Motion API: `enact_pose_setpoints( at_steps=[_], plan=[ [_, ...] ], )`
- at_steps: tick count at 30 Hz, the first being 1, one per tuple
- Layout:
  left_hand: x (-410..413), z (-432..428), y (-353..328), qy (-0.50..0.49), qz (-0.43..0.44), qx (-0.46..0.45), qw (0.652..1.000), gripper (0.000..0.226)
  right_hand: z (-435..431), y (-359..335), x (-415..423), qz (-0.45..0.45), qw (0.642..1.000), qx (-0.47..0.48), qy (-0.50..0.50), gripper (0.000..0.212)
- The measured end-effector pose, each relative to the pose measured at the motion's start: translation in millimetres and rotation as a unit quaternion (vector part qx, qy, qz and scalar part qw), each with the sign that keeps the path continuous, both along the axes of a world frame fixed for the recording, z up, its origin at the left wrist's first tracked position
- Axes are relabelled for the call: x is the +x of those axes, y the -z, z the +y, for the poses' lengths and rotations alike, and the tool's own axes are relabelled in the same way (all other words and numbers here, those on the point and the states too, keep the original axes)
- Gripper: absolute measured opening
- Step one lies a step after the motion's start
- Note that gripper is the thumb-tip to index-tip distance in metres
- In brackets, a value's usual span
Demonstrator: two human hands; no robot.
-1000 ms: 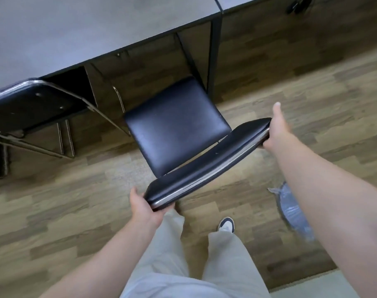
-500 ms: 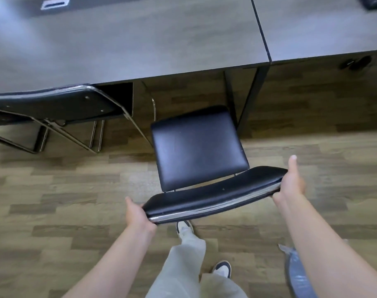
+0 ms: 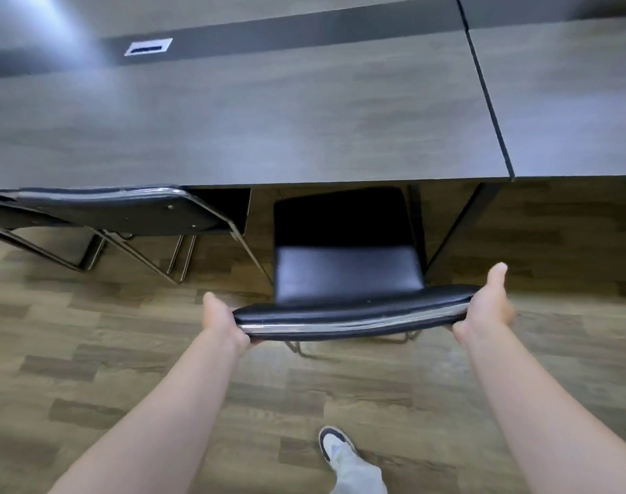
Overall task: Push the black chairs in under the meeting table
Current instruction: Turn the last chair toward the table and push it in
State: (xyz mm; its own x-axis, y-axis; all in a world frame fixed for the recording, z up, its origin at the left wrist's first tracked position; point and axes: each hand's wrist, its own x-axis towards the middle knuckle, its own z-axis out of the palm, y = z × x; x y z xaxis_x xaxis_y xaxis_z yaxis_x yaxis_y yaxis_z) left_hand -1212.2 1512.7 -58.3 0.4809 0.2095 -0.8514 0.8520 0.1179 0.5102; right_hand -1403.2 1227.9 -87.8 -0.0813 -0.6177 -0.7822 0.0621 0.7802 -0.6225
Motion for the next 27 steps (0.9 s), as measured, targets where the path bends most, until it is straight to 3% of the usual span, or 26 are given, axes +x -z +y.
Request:
enact_pose_setpoints(
  at_steps=[9, 13, 23, 27],
  plan=[
    [92, -47, 1, -0.043, 0.0, -0.018, 0.999, 0.057, -47, -5, 86, 0.014, 1.0, -0.014, -0.009, 0.061],
    [126, -62, 2, -0.08, -0.018, -0.03, 0.996, 0.06, -60, -8, 117, 0.02, 1.0, -0.013, -0.017, 0.07],
    [194, -97, 8, -0.081, -0.041, -0.041, 0.995, 0.06, -89, -8, 173, -0.007, 1.0, 0.004, -0.004, 0.076],
    [225, -105, 12, -0.086, -0.06, -0.057, 0.993, 0.066, -94, -9, 196, -0.017, 1.0, 0.005, 0.006, 0.065]
  ],
)
